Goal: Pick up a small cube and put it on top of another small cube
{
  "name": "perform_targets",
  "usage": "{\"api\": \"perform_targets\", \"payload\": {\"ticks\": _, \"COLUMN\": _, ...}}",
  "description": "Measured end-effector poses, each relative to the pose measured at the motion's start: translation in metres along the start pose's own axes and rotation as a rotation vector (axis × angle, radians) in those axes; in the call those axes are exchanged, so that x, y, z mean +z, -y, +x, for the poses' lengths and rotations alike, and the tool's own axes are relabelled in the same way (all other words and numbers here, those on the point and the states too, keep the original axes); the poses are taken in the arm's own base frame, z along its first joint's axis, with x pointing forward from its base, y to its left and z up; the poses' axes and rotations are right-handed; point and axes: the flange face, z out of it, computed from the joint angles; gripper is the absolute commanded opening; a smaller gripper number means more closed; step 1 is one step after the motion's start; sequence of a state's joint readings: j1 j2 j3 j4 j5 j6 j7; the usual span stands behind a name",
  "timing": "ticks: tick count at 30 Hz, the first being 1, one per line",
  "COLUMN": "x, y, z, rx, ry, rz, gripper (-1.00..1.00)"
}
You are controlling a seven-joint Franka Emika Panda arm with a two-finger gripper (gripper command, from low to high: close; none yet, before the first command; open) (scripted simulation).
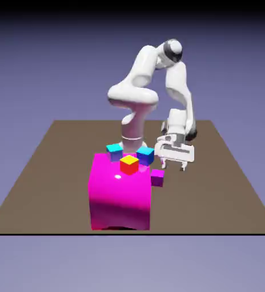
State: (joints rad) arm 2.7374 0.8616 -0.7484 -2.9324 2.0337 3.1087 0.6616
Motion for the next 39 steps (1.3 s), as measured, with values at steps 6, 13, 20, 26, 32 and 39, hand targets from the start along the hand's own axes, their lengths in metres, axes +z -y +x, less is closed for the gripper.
{"api": "perform_targets", "payload": {"ticks": 6, "x": -0.008, "y": -0.028, "z": 0.032, "rx": 0.348, "ry": -0.060, "rz": 0.033, "gripper": 0.00}}
{"api": "perform_targets", "payload": {"ticks": 13, "x": 0.026, "y": -0.029, "z": 0.025, "rx": 0.351, "ry": -0.063, "rz": 0.035, "gripper": 0.00}}
{"api": "perform_targets", "payload": {"ticks": 20, "x": 0.057, "y": -0.032, "z": 0.024, "rx": 0.348, "ry": -0.061, "rz": 0.033, "gripper": -1.00}}
{"api": "perform_targets", "payload": {"ticks": 26, "x": 0.017, "y": -0.029, "z": 0.026, "rx": 0.351, "ry": -0.063, "rz": 0.034, "gripper": -1.00}}
{"api": "perform_targets", "payload": {"ticks": 32, "x": 0.002, "y": -0.014, "z": 0.025, "rx": 0.403, "ry": -0.020, "rz": -0.004, "gripper": -1.00}}
{"api": "perform_targets", "payload": {"ticks": 39, "x": 0.048, "y": 0.065, "z": 0.020, "rx": 0.653, "ry": 0.131, "rz": -0.171, "gripper": -1.00}}
